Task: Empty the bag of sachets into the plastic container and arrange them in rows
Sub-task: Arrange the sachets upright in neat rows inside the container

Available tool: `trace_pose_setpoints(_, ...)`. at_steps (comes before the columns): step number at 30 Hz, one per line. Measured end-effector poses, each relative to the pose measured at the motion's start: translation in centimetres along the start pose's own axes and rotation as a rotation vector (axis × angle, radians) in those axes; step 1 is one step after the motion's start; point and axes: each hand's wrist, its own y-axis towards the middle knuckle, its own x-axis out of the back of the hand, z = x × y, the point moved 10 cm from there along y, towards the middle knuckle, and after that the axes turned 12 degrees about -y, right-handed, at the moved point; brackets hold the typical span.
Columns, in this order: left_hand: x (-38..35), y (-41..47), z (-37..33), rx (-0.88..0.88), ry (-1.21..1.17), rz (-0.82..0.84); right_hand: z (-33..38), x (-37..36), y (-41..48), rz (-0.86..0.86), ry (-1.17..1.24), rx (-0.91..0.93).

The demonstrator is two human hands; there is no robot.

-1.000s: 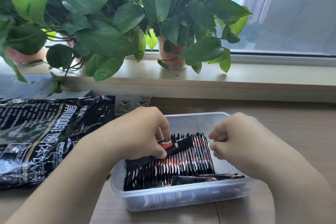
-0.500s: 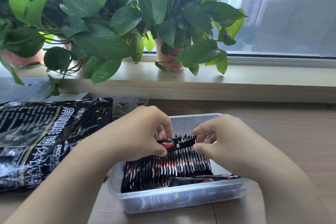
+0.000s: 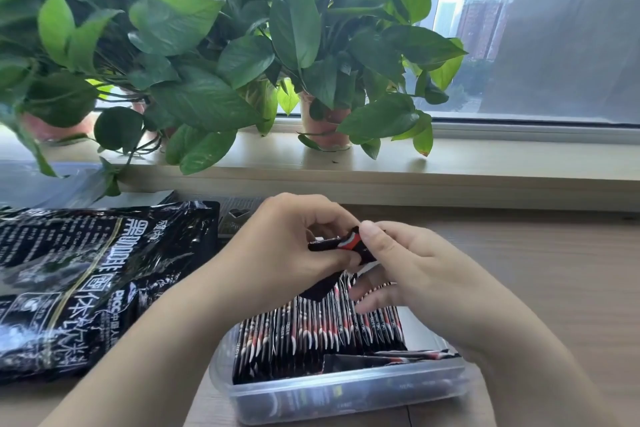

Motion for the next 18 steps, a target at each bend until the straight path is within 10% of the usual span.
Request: trace_pose_setpoints(18,0.5,-0.3,-1.3,-0.061,-0.022,-0.115,-0.1,1.5,0.4,-0.133,0.314,0.017)
